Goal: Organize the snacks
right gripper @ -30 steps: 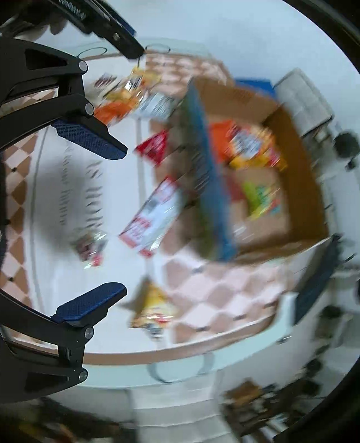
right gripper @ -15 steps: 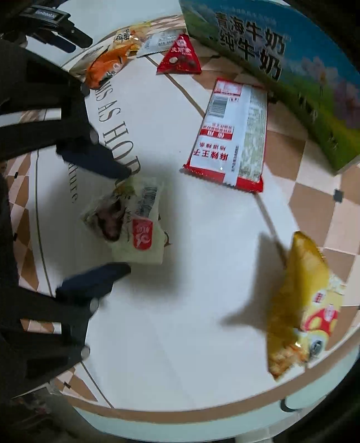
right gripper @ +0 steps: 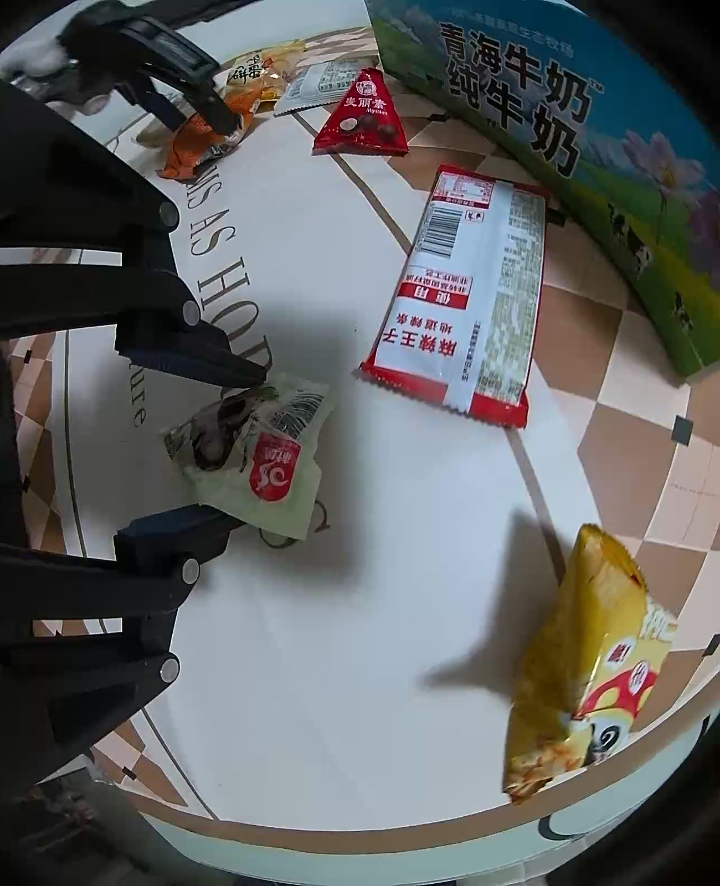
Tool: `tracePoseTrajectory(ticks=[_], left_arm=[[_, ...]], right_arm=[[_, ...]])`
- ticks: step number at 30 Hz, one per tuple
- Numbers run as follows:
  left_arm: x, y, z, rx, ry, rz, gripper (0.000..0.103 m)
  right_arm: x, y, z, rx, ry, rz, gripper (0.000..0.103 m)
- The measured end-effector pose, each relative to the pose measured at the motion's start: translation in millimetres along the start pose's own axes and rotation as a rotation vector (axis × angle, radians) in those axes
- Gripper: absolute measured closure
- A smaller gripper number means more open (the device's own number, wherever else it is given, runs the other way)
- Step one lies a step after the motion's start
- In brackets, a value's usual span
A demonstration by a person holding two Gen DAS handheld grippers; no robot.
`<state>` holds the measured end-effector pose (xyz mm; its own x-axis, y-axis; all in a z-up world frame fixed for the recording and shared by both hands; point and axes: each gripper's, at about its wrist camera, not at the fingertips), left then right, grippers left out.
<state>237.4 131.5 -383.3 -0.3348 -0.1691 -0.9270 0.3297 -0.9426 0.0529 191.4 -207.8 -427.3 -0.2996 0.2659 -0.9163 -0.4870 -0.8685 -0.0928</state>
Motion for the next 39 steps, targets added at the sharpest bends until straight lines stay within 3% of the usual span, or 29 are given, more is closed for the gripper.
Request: tracePoseTrajectory(ticks=[3, 5, 8, 13, 20, 28, 34, 39], left_arm=[[4, 5, -5, 0.019, -0.003, -0.017, 0.018], [7, 8, -5, 0.033, -0.004, -0.039, 0.040], [5, 13, 0, 0.060, 0.024, -0.061, 0.055], [7, 32, 12, 0.096, 0.035, -0.094, 0.059], [-17, 62, 55, 0.217, 0.080, -0.074, 0.060], [-115, 103, 83, 0.366, 0.260, -0.026, 0.060], [-196, 138, 51, 0.450, 0.346, -0.073, 0.060], [-225, 165, 9, 0.477, 0.389, -0.167, 0.060]], right_arm=[[-5, -7, -2, -0.007, -0.003, 0.004, 0.062], [-10, -9, -3, -0.011, -0.002, 0.008, 0.064], [-13, -6, -4, -0.022, -0.005, 0.012, 0.064], [-18, -14, 1, -0.039, 0.000, 0.021, 0.064], [-31, -27, 15, -0.101, 0.009, 0.006, 0.064], [-101, -58, 41, -0.221, 0.088, -0.080, 0.064], [-173, -88, 38, -0.299, 0.178, -0.133, 0.064], [-223, -116, 6, -0.319, 0.263, -0.114, 0.064]])
Point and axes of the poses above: each gripper's, at about its wrist camera, not at the fingertips, and x roughly the way its jaws point, y to its right, z to its underside, and after that the axes turned 15 degrees about -y, right-handed
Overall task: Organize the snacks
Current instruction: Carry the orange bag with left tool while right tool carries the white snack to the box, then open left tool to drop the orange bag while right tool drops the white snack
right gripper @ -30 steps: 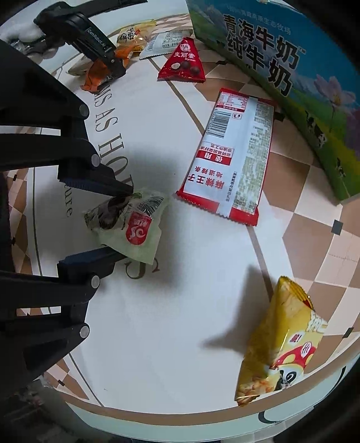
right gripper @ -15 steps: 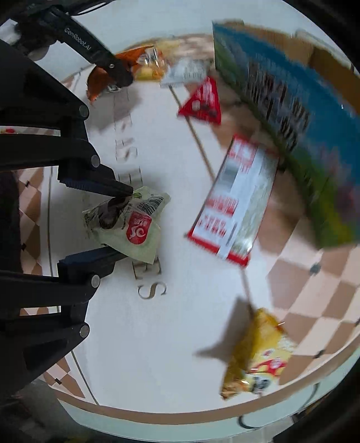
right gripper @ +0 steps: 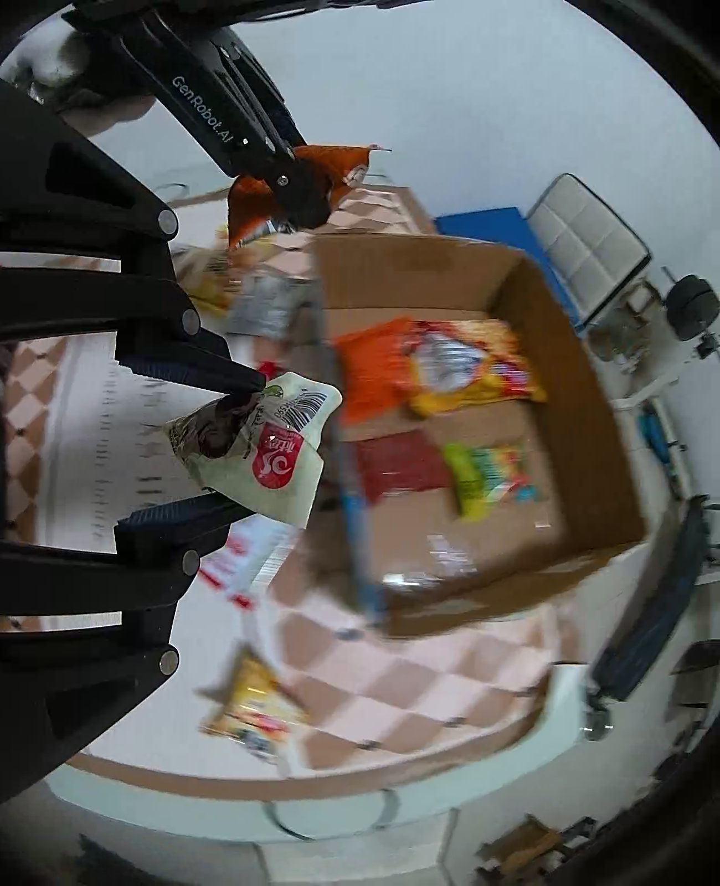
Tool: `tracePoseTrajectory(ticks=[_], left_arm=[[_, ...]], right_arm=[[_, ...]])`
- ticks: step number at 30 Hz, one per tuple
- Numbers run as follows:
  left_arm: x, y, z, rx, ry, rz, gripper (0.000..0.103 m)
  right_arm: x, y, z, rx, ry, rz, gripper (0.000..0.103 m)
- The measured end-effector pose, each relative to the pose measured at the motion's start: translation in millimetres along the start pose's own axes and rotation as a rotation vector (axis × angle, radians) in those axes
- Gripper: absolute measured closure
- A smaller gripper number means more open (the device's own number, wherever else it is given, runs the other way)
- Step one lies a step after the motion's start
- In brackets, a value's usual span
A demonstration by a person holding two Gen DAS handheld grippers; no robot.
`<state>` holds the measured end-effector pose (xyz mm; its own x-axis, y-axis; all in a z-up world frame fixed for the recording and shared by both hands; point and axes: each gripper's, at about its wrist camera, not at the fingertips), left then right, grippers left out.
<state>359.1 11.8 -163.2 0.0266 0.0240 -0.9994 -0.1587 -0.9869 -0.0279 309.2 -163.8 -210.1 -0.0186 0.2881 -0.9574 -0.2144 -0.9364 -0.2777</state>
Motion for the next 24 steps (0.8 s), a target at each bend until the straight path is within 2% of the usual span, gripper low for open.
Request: tracePoseTrajectory(ticks=[5, 12, 24], left_arm=[[12, -6, -41, 0.006, -0.057, -0.056, 0.060], [68, -18, -81, 0.005, -0.202, -0.094, 0.060], [137, -24, -95, 0.007, -0.347, -0.117, 0.057]], right_arm=[[1, -9, -55, 0.019, 0.019, 0.044, 0.064], [35, -2, -105, 0.045, -0.034, 0.113, 0.064], [108, 18, -147, 0.062, -0.153, 0.205, 0.064]])
Point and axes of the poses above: each gripper's, at about its wrist camera, not at the fingertips, and x roughly the way its jaws point, y to its right, z to its underside, and after that the axes turned 15 degrees about -y, right-handed
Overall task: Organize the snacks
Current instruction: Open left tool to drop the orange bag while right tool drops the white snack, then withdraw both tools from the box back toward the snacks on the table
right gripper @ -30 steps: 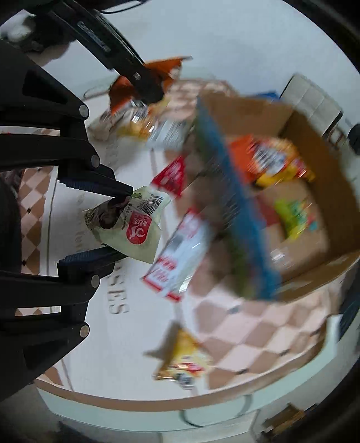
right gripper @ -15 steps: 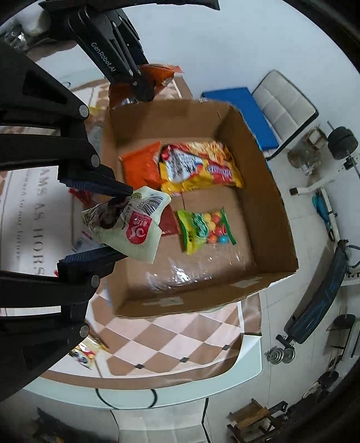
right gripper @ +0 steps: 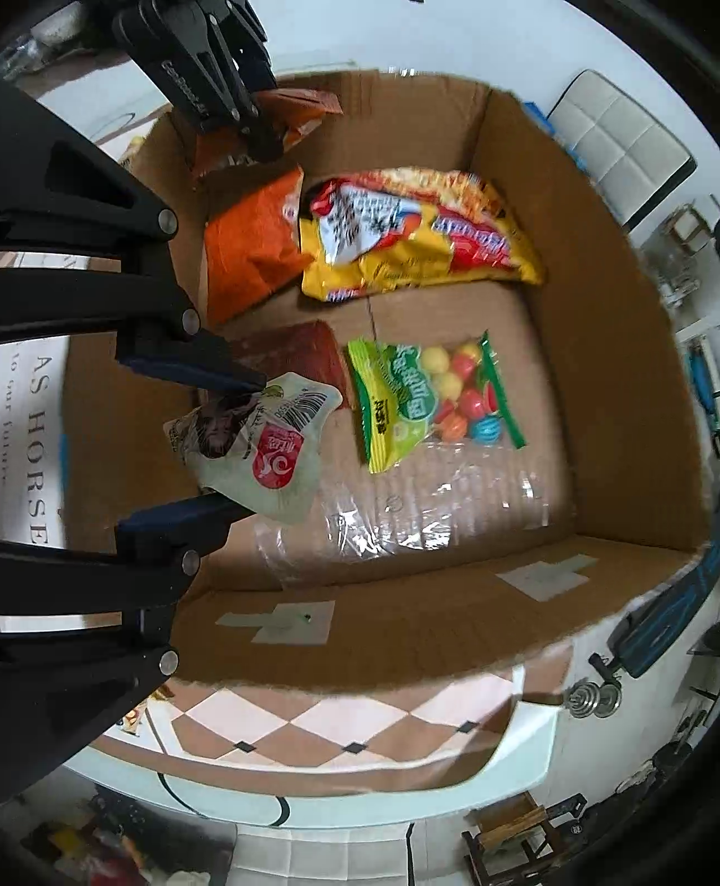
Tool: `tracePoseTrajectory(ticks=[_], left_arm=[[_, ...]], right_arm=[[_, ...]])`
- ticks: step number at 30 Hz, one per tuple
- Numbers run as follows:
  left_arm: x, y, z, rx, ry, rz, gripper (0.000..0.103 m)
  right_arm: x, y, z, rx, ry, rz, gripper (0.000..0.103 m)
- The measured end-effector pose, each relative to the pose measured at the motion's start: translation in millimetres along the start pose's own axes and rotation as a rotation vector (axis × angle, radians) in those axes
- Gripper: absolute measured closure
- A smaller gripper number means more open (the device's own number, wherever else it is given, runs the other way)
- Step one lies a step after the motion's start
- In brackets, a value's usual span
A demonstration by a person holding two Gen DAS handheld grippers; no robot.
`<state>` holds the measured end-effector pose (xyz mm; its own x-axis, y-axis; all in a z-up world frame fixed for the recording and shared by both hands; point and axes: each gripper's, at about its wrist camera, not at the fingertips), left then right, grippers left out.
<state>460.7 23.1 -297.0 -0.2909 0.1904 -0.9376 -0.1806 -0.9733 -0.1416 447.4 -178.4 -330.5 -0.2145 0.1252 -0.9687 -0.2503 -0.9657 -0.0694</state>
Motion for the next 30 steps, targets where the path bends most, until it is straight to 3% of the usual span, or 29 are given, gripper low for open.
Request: tracePoseTrajectory(ticks=[2, 3, 4, 5, 7, 9, 18, 30], left_arm=[[7, -2, -2, -0.008, -0.024, 0.009, 0.057], [11, -5, -2, -0.029, -0.039, 0.028, 0.057], [13, -9, -3, -0.039, -0.045, 0.039, 0.056], [14, -11, -4, -0.044, -0.045, 0.052, 0.046], [15, -14, -4, -0.053, -0.035, 0.053, 0.030], [14, -16, -3, -0.055, -0.026, 0.077, 0.029], [-4, -17, 8, -0.072, 0.041, 0.088, 0.028], [-55, 7, 65, -0.077, 0.262, 0.073, 0.028]], right_arm=[[11, 0, -6, -0.001, -0.043, -0.009, 0.063], [16, 1, -9, 0.002, -0.063, -0.012, 0.055], [19, 0, -11, -0.002, -0.071, -0.009, 0.034], [21, -1, -12, -0.016, -0.075, -0.005, 0.024], [23, -6, -14, -0.048, -0.086, 0.000, 0.020], [22, -12, -13, -0.068, -0.081, 0.031, 0.015], [-1, -24, -6, -0.090, -0.006, 0.089, 0.011], [-39, -23, 36, -0.126, 0.115, 0.086, 0.011]])
Point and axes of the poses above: each gripper's, at about its wrist camera, not at the fingertips, and x roughly the way its jaws point, y to its right, z to its underside, and after that the axes turned 15 degrees about -y, right-handed
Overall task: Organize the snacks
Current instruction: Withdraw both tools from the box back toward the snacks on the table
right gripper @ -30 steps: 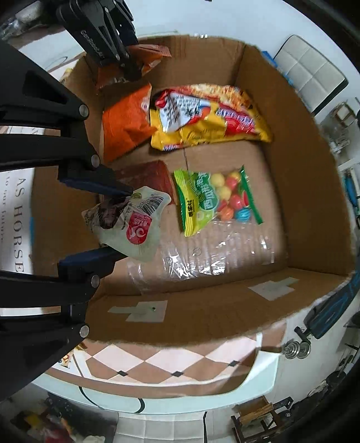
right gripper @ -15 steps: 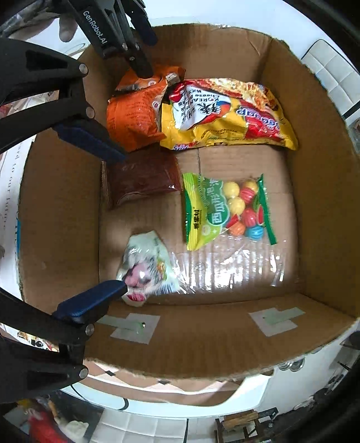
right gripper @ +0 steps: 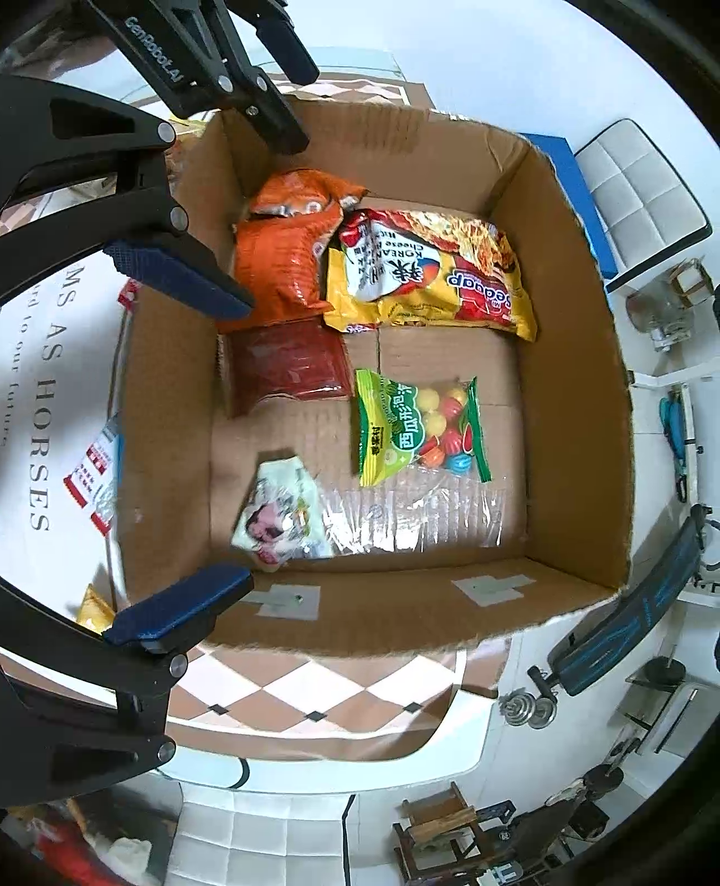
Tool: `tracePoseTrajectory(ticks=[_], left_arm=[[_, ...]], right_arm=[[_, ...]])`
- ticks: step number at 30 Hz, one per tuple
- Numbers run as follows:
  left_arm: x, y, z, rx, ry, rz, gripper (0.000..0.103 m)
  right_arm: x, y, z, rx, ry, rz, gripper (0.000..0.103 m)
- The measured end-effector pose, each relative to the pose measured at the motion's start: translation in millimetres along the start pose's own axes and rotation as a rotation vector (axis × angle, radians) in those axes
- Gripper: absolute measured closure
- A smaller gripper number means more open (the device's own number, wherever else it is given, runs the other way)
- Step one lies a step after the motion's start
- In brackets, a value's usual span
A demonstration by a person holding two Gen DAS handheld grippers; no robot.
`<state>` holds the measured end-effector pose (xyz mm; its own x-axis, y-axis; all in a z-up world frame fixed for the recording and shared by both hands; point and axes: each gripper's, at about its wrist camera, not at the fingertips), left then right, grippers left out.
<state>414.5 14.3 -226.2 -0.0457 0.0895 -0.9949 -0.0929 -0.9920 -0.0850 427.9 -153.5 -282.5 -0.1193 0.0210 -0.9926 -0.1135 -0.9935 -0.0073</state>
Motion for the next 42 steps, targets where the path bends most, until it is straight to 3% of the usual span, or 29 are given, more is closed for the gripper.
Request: tracePoseTrajectory(ticks=[23, 24, 25, 30, 35, 38, 42], left_arm=[[-81, 1, 104, -0.064, 0.279, 0.045, 0.028], [-83, 0, 106, -0.063, 0.284, 0.054, 0.027], [-85, 0, 109, -0.060, 0.280, 0.068, 0.014], [-98, -5, 121, -0.080, 0.321, 0.106, 0.005], [-96, -10, 136, -0.111, 0.330, 0.126, 0.005], [-83, -17, 150, -0.154, 0.316, 0.104, 0.005], [-35, -34, 175, -0.261, 0.221, 0.058, 0.005]], right_arm=[[-83, 1, 111, -0.027, 0.274, 0.025, 0.011], [-86, 1, 116, -0.027, 0.280, 0.018, 0.011], [-89, 1, 122, -0.027, 0.286, 0.009, 0.011], [-99, 8, 141, -0.017, 0.307, -0.031, 0.008], [-90, 17, 150, -0.014, 0.275, -0.055, 0.008], [-64, 23, 150, -0.013, 0.213, -0.044, 0.007], [-11, 30, 142, -0.013, 0.103, -0.016, 0.007]])
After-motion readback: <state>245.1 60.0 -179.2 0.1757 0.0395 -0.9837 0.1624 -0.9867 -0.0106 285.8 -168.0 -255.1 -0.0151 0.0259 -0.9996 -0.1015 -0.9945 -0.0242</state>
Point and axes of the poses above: each gripper's, at about its wrist camera, not at the fingertips, and x roughly the way its jaws point, y to its right, z to its underside, and after that the axes turned 15 degrees about -y, right-handed
